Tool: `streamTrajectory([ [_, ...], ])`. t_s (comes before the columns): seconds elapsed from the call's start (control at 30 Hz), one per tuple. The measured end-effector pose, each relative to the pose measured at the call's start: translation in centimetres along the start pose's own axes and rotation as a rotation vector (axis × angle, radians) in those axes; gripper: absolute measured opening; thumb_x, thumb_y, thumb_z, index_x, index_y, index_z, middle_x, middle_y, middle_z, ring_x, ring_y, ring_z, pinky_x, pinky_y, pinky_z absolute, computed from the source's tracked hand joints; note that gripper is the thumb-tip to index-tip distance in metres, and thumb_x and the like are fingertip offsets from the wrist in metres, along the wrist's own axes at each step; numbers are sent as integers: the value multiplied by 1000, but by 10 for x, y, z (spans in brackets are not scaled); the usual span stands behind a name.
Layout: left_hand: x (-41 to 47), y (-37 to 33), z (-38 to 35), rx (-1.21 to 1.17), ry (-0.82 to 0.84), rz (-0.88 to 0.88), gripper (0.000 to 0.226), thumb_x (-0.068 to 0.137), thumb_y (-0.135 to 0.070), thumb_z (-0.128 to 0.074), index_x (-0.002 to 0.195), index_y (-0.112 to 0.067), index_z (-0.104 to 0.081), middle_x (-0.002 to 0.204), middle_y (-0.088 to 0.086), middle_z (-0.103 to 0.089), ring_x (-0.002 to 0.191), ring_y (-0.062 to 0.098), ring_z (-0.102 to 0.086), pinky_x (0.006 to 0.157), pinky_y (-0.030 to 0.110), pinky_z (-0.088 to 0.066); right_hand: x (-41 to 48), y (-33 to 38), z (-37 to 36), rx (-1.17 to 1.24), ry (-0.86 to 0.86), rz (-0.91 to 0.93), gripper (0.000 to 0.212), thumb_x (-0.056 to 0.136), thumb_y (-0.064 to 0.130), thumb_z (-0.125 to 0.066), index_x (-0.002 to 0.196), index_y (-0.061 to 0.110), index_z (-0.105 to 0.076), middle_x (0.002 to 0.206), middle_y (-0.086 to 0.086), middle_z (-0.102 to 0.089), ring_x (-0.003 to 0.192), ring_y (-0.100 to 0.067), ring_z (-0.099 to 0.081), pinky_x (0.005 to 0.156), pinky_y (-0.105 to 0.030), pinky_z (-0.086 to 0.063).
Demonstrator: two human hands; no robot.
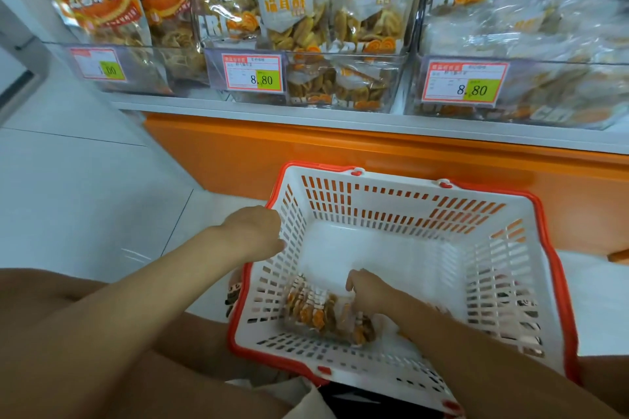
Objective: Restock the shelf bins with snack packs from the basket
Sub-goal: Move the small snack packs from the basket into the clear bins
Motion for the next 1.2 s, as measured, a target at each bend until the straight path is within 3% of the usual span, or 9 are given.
streamTrajectory([
  [0.13, -1, -1, -2, 20, 7, 3, 38, 99, -38, -44, 72, -12, -39, 70, -2, -42, 72, 15, -47, 68, 28, -40, -9, 2, -5, 42, 15, -12, 39, 84, -3, -56, 122, -11, -52, 127, -31, -50, 88, -29, -49, 52, -27, -28],
  [0.23, -3, -4, -5, 40, 16, -9, 33, 100, -37, -44, 80, -12, -42, 70, -2, -42, 76, 17, -48, 68, 28, -40, -14, 3, -7, 123, 36, 16, 26, 82, -2, -57, 103, -16, -61, 103, -34, -56, 93, -35, -57, 69, -35, -45],
  [0.3, -3, -3, -6, 50, 23, -6, 35, 99, -37, -45, 73, -14, -40, 70, -2, -43, 74, 17, -49, 65, 28, -40, -20, 3, -5, 171, 14, 38, 3, 80, -3, -57, 77, -4, -58, 80, -15, -42, 78, -22, -43, 62, -27, -35],
  [0.47, -7, -1, 0, 35, 42, 59, 40, 95, -42, -52, 70, -15, -40, 70, -3, -44, 59, 11, -42, 54, 22, -34, -49, 8, 33, 419, -40, 102, 19, 86, 10, -62, 74, 23, -55, 73, 10, -51, 62, 1, -50, 60, -10, -39],
  [0.57, -9, -9, 14, -78, 2, 25, 45, 87, -54, -59, 98, -11, -55, 95, 1, -57, 85, 15, -56, 69, 22, -42, -71, 13, 88, 583, -180, 180, 10, 91, 13, -61, 81, 15, -57, 80, 3, -56, 70, -3, -54, 64, -10, -43],
  [0.67, -13, -25, 31, -446, -17, -72, 78, 80, -56, -66, 138, -10, -46, 139, 4, -50, 123, 20, -51, 100, 32, -43, -103, 16, 154, 699, -378, 223, 11, 97, 24, -52, 93, 17, -59, 92, 3, -63, 84, -12, -61, 69, -17, -48],
  [0.77, -13, -43, 49, -891, -4, -184, 69, 76, -41, -76, 130, -5, -53, 119, 9, -65, 105, 20, -64, 92, 32, -53, -147, 22, 216, 714, -615, 279, 17, 99, 31, -45, 96, 21, -59, 95, 2, -63, 84, -10, -62, 67, -21, -51],
  [0.9, -20, -57, 86, -1400, -97, -316, 21, 79, -10, -74, 98, -7, -66, 90, 13, -74, 83, 18, -72, 72, 21, -58, -197, 23, 268, 754, -814, 339, 21, 100, 31, -43, 98, 16, -58, 89, 2, -62, 70, -3, -62, 56, -20, -50],
  [1.2, -48, -99, 128, -1318, -67, -591, 26, 74, -4, -74, 99, -12, -71, 88, 12, -75, 79, 19, -71, 83, 32, -57, -235, 14, 296, 835, -812, 349, 45, 100, 33, -45, 100, -10, -59, 72, -11, -52, 59, -17, -48, 52, -19, -39],
])
Point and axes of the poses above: each hand's wrist, its own x-axis towards the middle knuckle, its own z-axis out of the back of the hand, y = z × x, the point moved 9 cm from there along x, towards the middle knuckle
